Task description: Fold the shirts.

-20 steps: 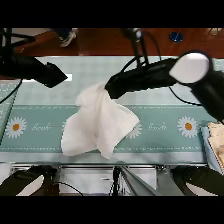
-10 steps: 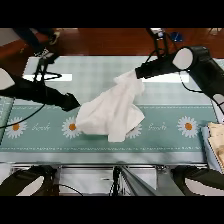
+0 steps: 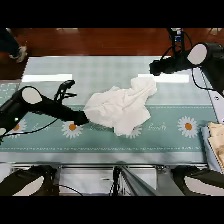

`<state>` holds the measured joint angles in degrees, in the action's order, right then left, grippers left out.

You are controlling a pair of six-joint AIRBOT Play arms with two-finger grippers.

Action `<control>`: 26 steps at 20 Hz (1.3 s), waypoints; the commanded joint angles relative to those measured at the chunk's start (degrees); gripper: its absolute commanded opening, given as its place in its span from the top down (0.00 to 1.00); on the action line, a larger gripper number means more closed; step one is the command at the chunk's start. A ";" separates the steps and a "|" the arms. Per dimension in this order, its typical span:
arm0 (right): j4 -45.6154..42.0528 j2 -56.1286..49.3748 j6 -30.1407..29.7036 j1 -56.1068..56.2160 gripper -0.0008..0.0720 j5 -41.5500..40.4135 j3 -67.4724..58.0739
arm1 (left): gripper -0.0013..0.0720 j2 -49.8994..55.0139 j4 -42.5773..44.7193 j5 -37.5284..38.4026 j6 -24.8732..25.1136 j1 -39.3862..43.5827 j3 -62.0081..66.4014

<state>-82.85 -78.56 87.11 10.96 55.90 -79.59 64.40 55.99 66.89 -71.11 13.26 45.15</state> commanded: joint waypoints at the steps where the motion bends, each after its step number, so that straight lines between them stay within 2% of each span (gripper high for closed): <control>1: -1.62 -0.02 -1.01 -2.25 0.29 3.76 -0.02 | 0.00 3.58 -4.02 -3.32 1.55 -0.07 -1.40; 2: -1.29 -0.02 -1.46 -3.65 0.26 4.76 -0.02 | 0.00 4.37 -4.24 -4.79 1.66 -0.07 -1.60; 4: 0.92 -0.02 -3.32 -6.71 0.26 6.38 -0.02 | 0.00 6.32 -6.05 -6.12 1.68 -0.07 -1.81; 9: 6.01 -0.02 -6.51 -13.46 0.26 8.96 -0.02 | 0.00 12.83 -17.27 -6.95 4.46 0.74 -1.97; 15: 6.05 -0.02 -8.17 -15.19 0.26 11.23 -0.02 | 0.00 17.94 -22.95 -18.16 3.96 2.16 -1.92; 17: 6.03 -0.02 -8.15 -15.19 0.26 11.21 -0.02 | 0.60 18.67 -26.32 -21.44 2.78 2.19 -1.86; 18: 6.01 -0.02 -8.17 -15.19 0.26 11.21 -0.02 | 0.79 18.64 -27.26 -21.79 3.43 2.19 -1.55; 19: 5.75 -0.02 -8.17 -15.19 0.26 11.19 -0.02 | 0.90 18.60 -27.56 -20.83 5.49 2.19 -1.07; 20: 5.44 -0.02 -8.20 -15.19 0.26 10.93 -0.02 | 0.95 18.58 -27.54 -18.73 8.07 2.14 -0.48; 23: 3.89 -0.28 -7.91 -15.61 0.26 7.13 -0.02 | 0.95 18.18 -27.52 -11.37 10.12 2.05 0.00; 26: 12.07 -3.80 -8.41 -19.28 0.23 6.36 -0.02 | 0.95 16.02 -27.54 -7.32 10.23 2.05 0.00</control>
<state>-76.18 -80.14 79.07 -5.96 63.59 -79.59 81.80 29.06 54.74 -62.19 15.33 44.93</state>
